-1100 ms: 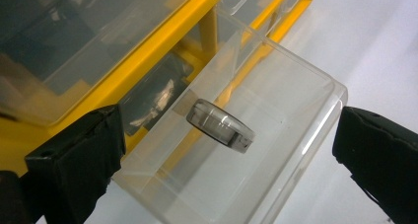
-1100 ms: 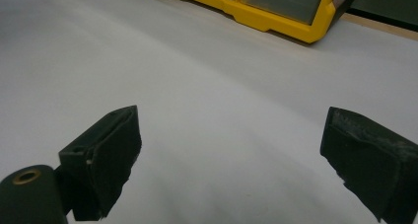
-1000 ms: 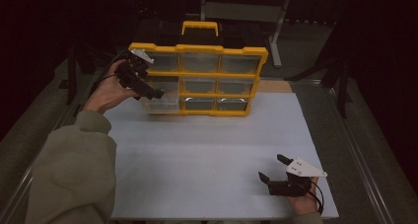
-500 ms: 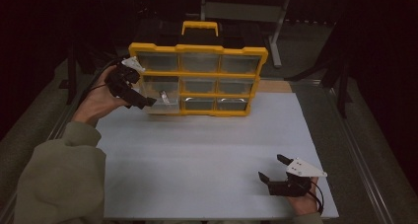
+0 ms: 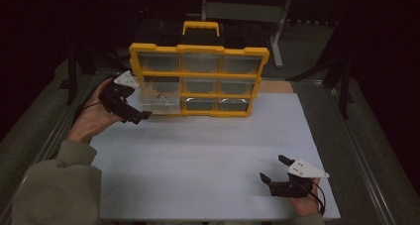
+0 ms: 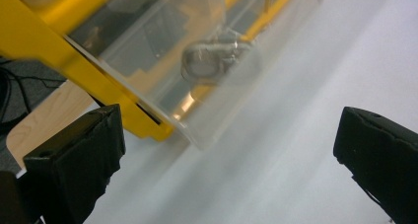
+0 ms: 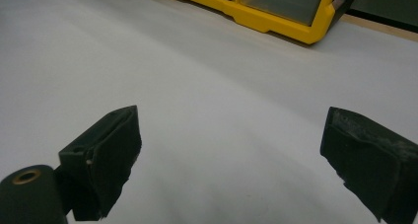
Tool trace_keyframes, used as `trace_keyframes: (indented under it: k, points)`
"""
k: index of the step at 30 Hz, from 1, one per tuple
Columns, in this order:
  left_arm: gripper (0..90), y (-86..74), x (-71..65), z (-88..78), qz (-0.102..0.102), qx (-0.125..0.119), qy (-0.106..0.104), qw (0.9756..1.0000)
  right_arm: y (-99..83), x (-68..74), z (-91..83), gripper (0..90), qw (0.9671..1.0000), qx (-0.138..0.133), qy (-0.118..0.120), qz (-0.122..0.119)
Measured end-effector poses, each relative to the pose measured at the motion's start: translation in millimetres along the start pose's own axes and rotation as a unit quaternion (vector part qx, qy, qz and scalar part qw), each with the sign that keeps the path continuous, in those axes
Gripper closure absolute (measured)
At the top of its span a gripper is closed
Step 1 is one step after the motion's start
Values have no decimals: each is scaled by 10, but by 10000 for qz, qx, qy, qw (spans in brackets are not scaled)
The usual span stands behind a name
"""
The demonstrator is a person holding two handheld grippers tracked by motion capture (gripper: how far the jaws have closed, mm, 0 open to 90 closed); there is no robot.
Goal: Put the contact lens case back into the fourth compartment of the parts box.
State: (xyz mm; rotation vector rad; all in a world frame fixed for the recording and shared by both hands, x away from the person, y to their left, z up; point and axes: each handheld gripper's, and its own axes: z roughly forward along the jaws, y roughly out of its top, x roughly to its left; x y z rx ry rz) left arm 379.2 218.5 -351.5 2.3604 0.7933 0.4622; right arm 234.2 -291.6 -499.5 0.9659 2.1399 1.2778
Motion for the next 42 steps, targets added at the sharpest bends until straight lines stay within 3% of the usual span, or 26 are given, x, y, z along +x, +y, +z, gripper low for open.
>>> trace_keyframes:
  k: [3, 5, 8, 13, 16, 17, 18, 24, 28, 34, 36, 42]
  points:
    - [0, -125, -91, 33, 16, -54, 69, 10000, 0, -1, 1, 77, 10000, -4, 5, -1]
    - [0, -269, -192, 50, -53, -273, 31, 9996, 0, -2, -3, 77, 10000, -12, 7, -11]
    - [0, -373, -259, 65, -106, -393, 69, 9991, 0, -3, -3, 77, 10000, -14, 8, -7]
    - [0, -677, -394, 114, -343, -712, 187, 9967, 3, -2, -5, 77, 10000, -34, 4, -3]
    - [0, -882, -475, 174, -462, -907, 315, 9943, 4, -2, -4, 77, 10000, -49, 13, 11]
    - [0, -1016, -528, 206, -529, -1036, 371, 9925, 6, -1, -4, 77, 10000, -70, 22, 22]
    - [0, -1016, -528, 206, -529, -1036, 371, 9925, 7, -1, -4, 77, 10000, -84, 19, 22]
    - [0, -1329, -686, 240, -808, -1443, 433, 9853, 16, -17, -6, 77, 9998, -176, 27, 67]
    - [0, -1505, -783, 267, -884, -1523, 537, 9829, 27, -25, -3, 77, 9997, -217, 10, 85]
    - [0, -1667, -832, 252, -1050, -1731, 630, 9773, 51, -49, 6, 77, 9994, -315, -15, 108]
    - [0, -1708, -851, 241, -1120, -1848, 637, 9743, 62, -68, 7, 77, 9992, -371, -41, 118]
    - [0, -1723, -863, 261, -1184, -1843, 660, 9735, 68, -84, 11, 77, 9991, -388, -59, 133]
